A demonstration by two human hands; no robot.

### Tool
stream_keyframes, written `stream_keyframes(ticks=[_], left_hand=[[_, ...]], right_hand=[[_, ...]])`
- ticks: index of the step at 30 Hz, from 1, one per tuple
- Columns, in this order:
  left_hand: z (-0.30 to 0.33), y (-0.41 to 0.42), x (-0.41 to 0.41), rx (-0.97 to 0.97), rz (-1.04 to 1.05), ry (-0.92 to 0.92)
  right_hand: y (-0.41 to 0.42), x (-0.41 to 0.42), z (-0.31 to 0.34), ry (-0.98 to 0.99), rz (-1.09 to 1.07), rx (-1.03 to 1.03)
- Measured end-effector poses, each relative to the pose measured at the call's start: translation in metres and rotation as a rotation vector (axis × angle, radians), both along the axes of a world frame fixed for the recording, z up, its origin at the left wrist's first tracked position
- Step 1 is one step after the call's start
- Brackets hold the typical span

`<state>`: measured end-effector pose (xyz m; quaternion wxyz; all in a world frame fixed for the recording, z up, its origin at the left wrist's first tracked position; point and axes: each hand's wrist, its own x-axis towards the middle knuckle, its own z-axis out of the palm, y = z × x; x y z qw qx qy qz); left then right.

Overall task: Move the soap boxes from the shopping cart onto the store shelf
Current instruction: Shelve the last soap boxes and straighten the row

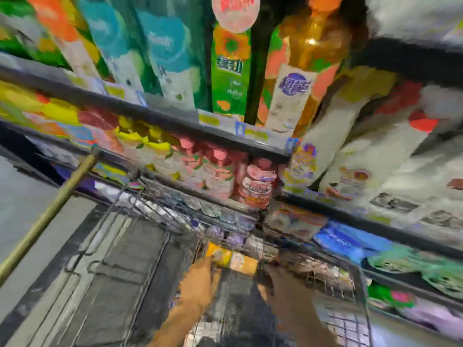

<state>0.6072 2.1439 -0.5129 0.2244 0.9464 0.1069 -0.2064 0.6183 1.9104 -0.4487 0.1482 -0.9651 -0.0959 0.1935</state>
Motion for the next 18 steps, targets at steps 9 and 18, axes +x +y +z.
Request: stream_keyframes(ticks=[9,18], left_hand=[[-0.154,-0.001,0.051,-0.059,0.246,0.148],[-0.236,0.002,0.086,-0.053,0.356,0.145]], right_hand=[[0.003,0.008,-0.116,0.068,-0.021,-0.099],[-0.006,-0.006,-0.181,0.190,-0.095,-0.060]])
